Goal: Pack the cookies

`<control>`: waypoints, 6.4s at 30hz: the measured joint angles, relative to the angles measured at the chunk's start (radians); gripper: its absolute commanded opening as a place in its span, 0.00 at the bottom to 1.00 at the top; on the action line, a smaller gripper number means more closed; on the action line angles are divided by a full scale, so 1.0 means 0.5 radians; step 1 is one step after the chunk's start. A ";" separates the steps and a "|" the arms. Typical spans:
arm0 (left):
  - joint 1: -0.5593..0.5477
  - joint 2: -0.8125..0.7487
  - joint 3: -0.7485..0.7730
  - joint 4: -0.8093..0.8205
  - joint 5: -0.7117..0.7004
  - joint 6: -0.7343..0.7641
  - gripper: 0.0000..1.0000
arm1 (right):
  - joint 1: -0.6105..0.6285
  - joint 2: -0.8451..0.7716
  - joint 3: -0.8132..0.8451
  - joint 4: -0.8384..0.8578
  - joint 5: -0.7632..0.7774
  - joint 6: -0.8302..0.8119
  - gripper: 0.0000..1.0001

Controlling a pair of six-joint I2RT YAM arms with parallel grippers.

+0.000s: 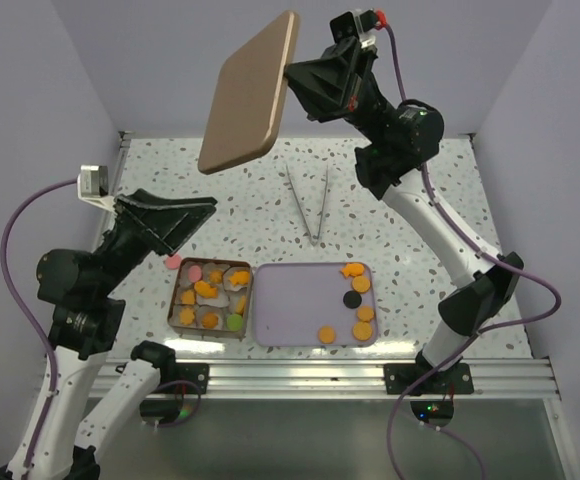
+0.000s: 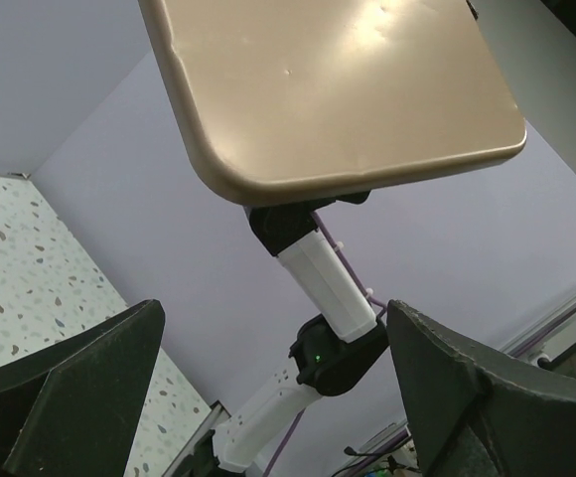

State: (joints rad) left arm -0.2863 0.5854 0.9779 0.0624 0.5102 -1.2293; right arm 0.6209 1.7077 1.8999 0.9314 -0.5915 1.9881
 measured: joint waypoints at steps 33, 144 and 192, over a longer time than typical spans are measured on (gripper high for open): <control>0.101 0.531 0.258 0.475 0.153 -0.178 0.99 | 0.043 -0.134 -0.481 0.716 -0.093 0.019 0.00; 0.384 1.054 -0.513 -1.895 -1.256 0.987 1.00 | 0.468 -1.732 -1.491 -3.249 1.102 -2.037 0.00; -0.113 1.234 -0.274 -1.318 -0.877 0.415 1.00 | 0.008 -1.525 -2.844 -1.299 0.283 -1.321 0.00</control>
State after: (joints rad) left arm -0.3428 1.2022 0.8410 -0.5964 0.0719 -1.0218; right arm 0.6250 0.9451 0.4782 0.2821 -0.4500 1.3277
